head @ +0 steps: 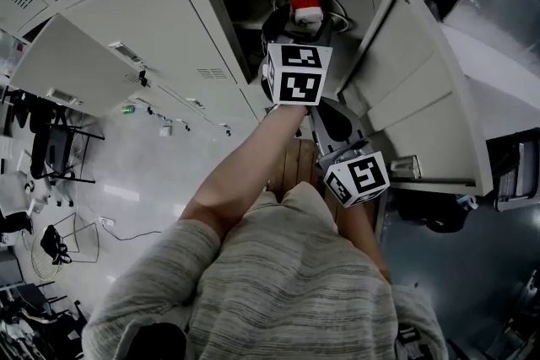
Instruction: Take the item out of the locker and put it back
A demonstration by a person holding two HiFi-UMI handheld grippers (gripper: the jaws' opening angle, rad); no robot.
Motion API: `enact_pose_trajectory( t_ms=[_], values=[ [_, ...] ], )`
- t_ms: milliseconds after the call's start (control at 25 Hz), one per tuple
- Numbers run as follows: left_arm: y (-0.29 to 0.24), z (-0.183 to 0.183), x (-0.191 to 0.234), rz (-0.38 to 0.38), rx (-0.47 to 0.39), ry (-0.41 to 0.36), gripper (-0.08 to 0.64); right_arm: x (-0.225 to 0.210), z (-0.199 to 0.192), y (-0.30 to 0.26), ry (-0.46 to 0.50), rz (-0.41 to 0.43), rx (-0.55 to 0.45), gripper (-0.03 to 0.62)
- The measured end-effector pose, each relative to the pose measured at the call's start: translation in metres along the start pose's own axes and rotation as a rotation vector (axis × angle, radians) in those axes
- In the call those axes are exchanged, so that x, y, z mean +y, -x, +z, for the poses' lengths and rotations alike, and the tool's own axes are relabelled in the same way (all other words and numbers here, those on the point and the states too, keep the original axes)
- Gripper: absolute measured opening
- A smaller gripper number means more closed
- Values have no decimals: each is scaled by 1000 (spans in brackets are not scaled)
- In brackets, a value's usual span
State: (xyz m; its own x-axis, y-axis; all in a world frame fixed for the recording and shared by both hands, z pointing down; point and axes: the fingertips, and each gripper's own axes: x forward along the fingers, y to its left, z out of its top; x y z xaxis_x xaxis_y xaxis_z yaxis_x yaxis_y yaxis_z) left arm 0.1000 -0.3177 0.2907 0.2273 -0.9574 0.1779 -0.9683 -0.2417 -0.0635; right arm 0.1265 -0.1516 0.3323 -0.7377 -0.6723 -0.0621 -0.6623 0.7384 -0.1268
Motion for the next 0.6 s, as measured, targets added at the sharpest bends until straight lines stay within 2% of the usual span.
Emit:
enact_pose_trajectory(
  t_ms=[320, 600],
  values=[
    [-14, -3, 8, 99, 55, 46, 310, 10, -1, -1, -37, 93, 29, 28],
    [-20, -6, 6, 103, 84, 36, 305, 8, 1, 0, -62, 113, 26, 28]
  ],
)
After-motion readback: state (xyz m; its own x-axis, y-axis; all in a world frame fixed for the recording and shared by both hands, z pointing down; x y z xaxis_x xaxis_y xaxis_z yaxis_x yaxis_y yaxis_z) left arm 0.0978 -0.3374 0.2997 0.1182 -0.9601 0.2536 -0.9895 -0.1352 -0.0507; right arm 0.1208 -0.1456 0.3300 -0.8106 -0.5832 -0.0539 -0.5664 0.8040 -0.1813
